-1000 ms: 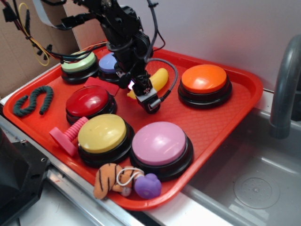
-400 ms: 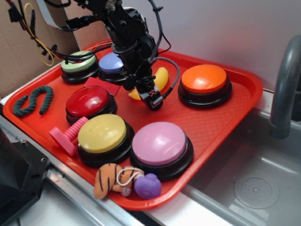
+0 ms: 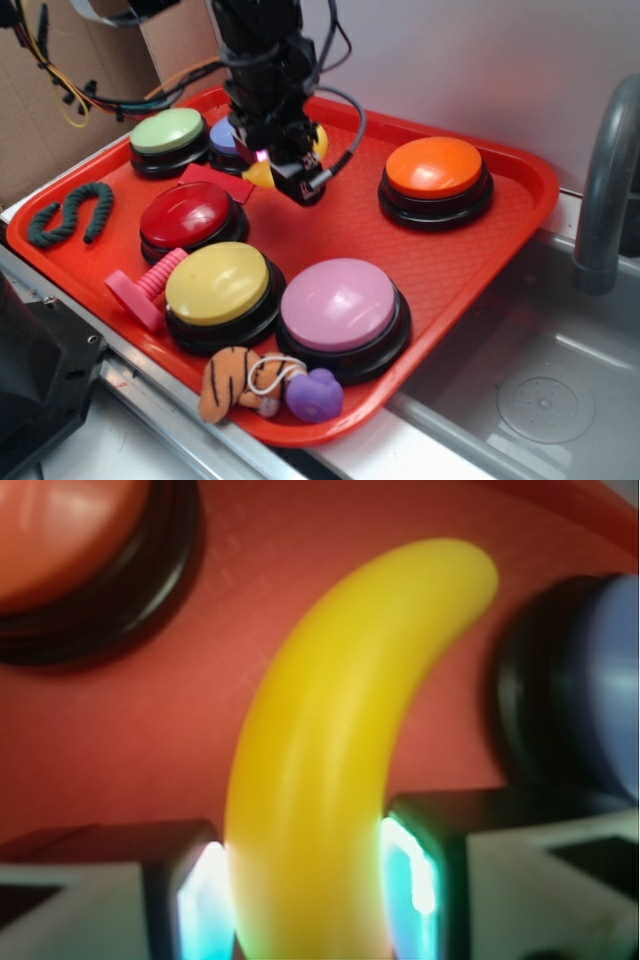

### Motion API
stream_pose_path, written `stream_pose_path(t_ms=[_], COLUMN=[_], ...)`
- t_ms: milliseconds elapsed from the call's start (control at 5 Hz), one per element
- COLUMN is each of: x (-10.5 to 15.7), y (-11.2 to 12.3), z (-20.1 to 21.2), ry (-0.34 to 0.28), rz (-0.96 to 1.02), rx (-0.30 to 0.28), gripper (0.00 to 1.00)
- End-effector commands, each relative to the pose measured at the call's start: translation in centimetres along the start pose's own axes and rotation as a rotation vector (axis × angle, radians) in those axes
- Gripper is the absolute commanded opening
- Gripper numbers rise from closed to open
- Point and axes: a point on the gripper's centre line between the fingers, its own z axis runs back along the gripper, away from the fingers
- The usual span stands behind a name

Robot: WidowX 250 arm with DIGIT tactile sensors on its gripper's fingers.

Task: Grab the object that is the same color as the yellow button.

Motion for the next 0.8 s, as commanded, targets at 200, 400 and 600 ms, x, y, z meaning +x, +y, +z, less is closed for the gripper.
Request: stream_pose_path(t_ms=[200, 400, 600], x=[-1.9, -3.2, -3.7], y=[2.0, 3.0, 3.5], z=[9.9, 10.9, 10.6], ry=[0.019, -0.051, -0.058], rz=[0.149, 0.171, 0.199], rx=[-0.01, -0.056, -0.034], gripper=[0.0, 0.0, 0.0])
